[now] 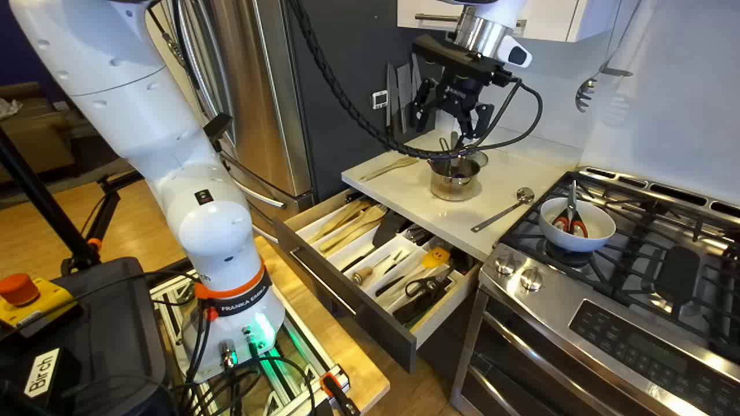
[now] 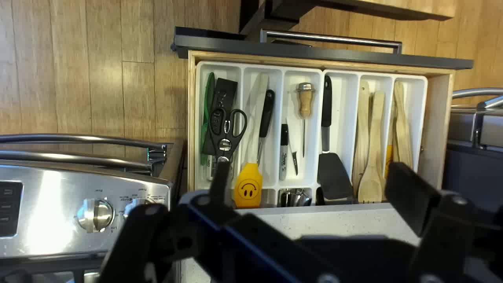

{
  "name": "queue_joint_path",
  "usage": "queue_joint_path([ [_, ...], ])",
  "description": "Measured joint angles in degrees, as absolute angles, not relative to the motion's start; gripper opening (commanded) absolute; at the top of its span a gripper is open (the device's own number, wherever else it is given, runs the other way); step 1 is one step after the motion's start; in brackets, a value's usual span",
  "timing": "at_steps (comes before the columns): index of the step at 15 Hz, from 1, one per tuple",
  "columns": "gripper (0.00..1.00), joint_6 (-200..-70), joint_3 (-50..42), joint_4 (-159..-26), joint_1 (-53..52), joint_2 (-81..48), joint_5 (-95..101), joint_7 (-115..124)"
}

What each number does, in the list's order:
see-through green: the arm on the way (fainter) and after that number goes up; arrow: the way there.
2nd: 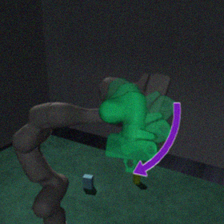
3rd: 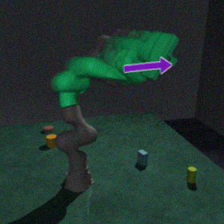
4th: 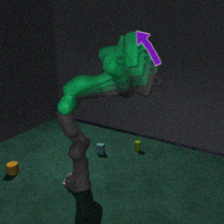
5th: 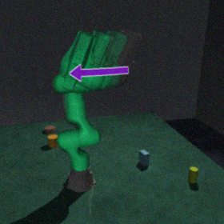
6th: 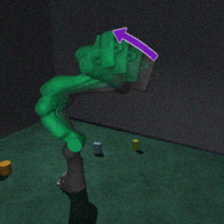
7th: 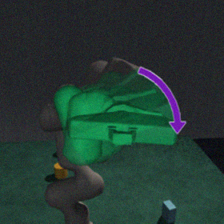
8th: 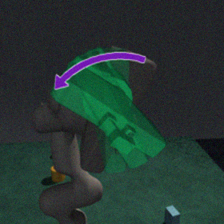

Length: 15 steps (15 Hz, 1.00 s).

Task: Move the pair of scissors from the bowl to the drawer

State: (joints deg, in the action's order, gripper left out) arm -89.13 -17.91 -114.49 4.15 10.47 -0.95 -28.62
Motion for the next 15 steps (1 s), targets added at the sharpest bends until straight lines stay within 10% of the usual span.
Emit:
queue_joint_path([
  [15, 1.00, -109.36, -17.10, -105.32, 8.86, -4.15, 0.10, -43.60],
])
